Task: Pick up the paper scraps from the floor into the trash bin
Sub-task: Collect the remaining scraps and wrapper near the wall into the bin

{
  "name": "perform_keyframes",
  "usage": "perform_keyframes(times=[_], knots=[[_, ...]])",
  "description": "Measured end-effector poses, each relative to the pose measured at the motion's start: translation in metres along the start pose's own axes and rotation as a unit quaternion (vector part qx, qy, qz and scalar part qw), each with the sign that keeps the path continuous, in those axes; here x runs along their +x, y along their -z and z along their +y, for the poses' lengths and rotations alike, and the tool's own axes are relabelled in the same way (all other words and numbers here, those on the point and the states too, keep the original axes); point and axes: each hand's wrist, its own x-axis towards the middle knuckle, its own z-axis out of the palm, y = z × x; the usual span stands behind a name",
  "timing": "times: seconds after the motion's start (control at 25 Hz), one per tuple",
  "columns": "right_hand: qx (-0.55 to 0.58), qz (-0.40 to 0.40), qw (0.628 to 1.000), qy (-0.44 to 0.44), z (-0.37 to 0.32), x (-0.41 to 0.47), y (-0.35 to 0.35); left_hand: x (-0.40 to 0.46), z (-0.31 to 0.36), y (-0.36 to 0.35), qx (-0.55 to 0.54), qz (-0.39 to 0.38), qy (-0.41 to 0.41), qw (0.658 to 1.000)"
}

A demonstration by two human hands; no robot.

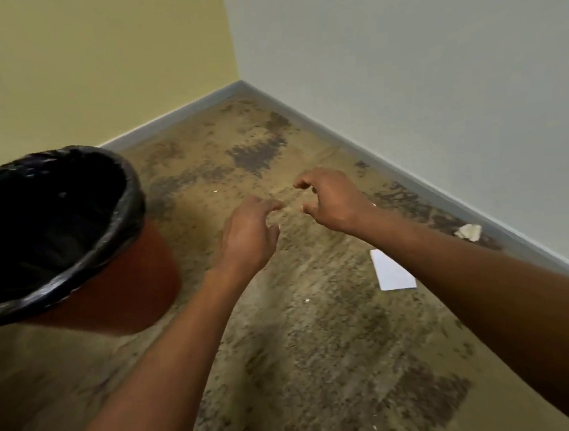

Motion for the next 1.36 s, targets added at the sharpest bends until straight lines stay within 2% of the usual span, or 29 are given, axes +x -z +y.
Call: perform_keyframes(times=[0.24, 0.4, 0.52, 0.8, 1.2, 1.36], knots=[[-0.048, -0.042, 0.982, -0.178, 0.131, -0.05, 0.006, 0.013, 0.032, -0.104, 0.029, -0.191, 0.001, 0.981], [-0.101, -0.074, 0.956, -0.265, 0.193, -0.086, 0.01, 0.021, 0.061, -0.148, 0.047, -0.252, -0.02, 0.966], [-0.128, -0.086, 0.942, -0.297, 0.227, -0.106, 0.011, 0.025, 0.083, -0.177, 0.075, -0.277, -0.054, 0.956], [-0.163, -0.095, 0.93, -0.314, 0.271, -0.121, 0.004, 0.027, 0.11, -0.222, 0.133, -0.274, -0.107, 0.946], [-0.17, -0.077, 0.922, -0.338, 0.287, -0.11, -0.004, 0.036, 0.113, -0.237, 0.155, -0.249, -0.113, 0.949], [-0.166, -0.05, 0.93, -0.325, 0.285, -0.115, -0.006, 0.036, 0.112, -0.23, 0.155, -0.206, -0.089, 0.962]])
